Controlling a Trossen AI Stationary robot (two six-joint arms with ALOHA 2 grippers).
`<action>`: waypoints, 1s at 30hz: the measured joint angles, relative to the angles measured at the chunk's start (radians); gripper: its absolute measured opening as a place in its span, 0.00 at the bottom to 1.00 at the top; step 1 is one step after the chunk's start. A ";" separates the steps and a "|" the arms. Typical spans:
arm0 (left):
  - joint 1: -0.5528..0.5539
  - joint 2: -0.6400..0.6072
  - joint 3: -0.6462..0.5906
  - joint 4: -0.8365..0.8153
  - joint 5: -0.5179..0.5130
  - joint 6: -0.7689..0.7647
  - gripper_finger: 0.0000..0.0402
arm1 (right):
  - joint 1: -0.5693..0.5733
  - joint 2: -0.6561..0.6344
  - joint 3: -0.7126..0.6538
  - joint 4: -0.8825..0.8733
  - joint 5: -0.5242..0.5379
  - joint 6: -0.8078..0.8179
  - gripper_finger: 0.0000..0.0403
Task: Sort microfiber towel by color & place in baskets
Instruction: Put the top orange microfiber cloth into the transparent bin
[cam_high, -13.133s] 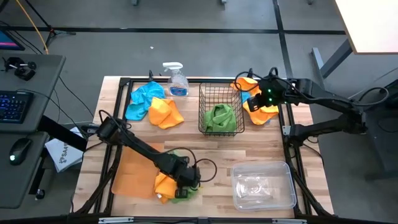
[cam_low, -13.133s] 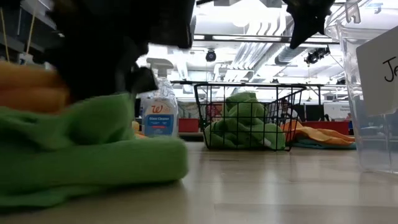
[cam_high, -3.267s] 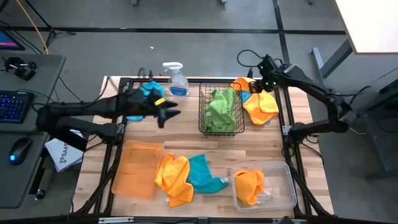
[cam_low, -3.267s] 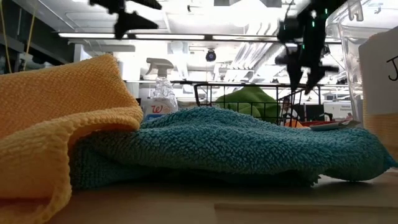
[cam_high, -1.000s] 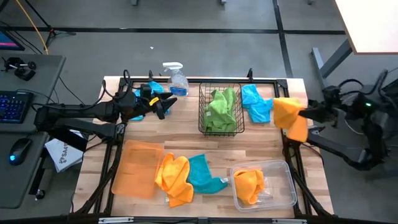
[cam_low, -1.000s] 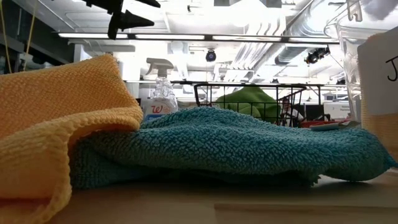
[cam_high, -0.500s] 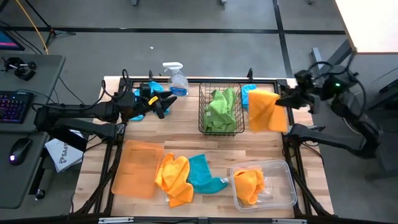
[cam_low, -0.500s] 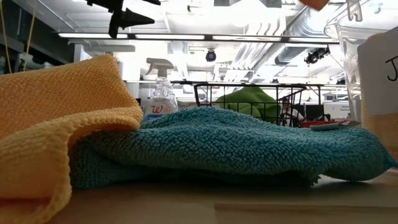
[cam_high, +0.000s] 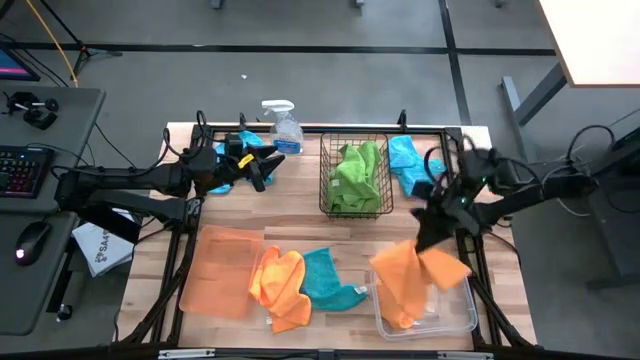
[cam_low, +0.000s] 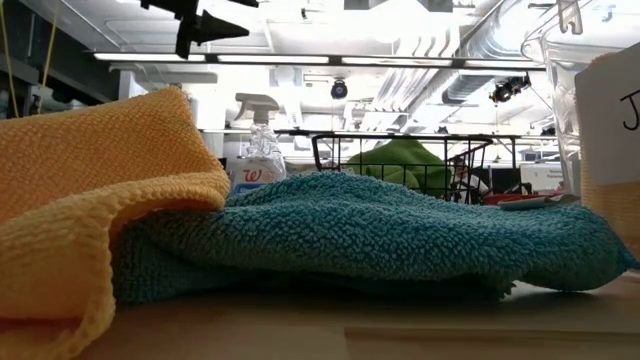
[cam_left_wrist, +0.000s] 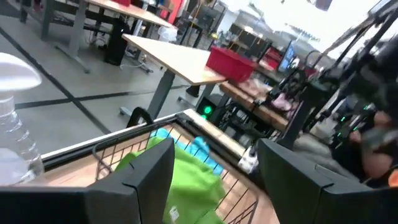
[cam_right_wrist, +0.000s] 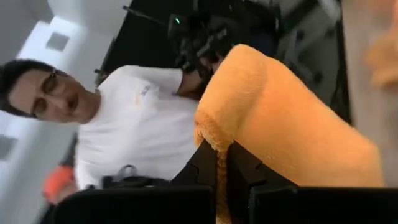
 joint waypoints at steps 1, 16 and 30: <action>0.000 0.000 0.000 0.009 0.002 -0.003 0.54 | 0.025 0.005 0.000 -0.003 0.013 0.051 0.00; 0.005 0.000 0.000 0.026 0.097 0.099 0.54 | 0.371 0.163 0.000 -0.332 0.283 0.401 0.00; 0.005 0.000 0.000 0.026 0.080 0.180 0.54 | 0.549 0.380 0.000 -0.673 0.684 0.742 0.00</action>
